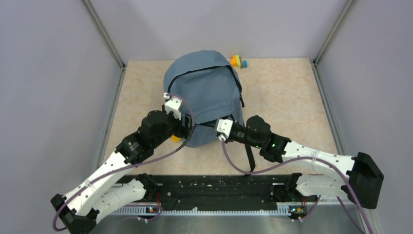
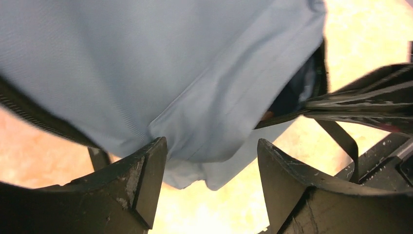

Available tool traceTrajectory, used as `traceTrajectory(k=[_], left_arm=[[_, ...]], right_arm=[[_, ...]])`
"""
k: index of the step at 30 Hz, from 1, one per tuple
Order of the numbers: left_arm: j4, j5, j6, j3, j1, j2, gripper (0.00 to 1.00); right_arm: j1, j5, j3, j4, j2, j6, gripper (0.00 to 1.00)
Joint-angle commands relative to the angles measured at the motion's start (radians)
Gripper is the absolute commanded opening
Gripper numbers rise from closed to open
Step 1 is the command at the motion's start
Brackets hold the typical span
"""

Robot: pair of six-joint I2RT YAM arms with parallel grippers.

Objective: Pack the student bag
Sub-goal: Place the stationery in the student bag.

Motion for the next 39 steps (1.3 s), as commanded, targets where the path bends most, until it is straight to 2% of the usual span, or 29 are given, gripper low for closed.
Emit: traceTrajectory(k=[1,6,10,15,19,21,24,27,32,34,36,39], left_arm=[[-0.179,0.026,-0.141,-0.017,0.141,-0.018,0.73],[-0.207,0.044,-0.259,-0.11,0.336,-0.05,0.71],[-0.207,0.013,-0.321,-0.152,0.42,-0.053,0.68],[-0.171,-0.075,-0.394,-0.174,0.473,0.035,0.68],[-0.055,-0.082,-0.447,-0.245,0.498,0.082,0.66],[0.038,-0.048,-0.439,-0.286,0.499,0.052,0.67],[0.135,0.086,-0.386,-0.327,0.498,-0.018,0.69],[0.129,0.151,-0.35,-0.337,0.497,-0.079,0.69],[0.052,0.181,-0.345,-0.324,0.498,-0.164,0.7],[0.013,0.192,-0.353,-0.305,0.497,-0.196,0.69],[-0.057,0.142,-0.378,-0.28,0.499,-0.223,0.69],[-0.186,-0.015,-0.42,-0.237,0.499,-0.208,0.71]], right_arm=[[0.011,0.108,0.006,0.089,-0.038,0.057,0.0],[0.011,0.157,-0.006,0.103,-0.051,0.066,0.0],[0.01,0.16,-0.019,0.113,-0.076,0.066,0.0],[0.01,0.155,-0.028,0.12,-0.086,0.065,0.0],[0.01,0.147,-0.034,0.127,-0.092,0.072,0.0],[0.01,0.141,-0.036,0.123,-0.097,0.076,0.0],[0.01,0.143,-0.038,0.126,-0.094,0.077,0.0],[0.009,0.141,-0.038,0.138,-0.084,0.076,0.0],[0.01,0.106,-0.026,0.128,-0.072,0.072,0.01],[0.009,0.091,-0.014,0.102,-0.064,0.071,0.19],[0.009,0.056,-0.004,0.083,-0.053,0.06,0.37],[0.011,-0.01,-0.004,0.098,-0.034,0.023,0.47]])
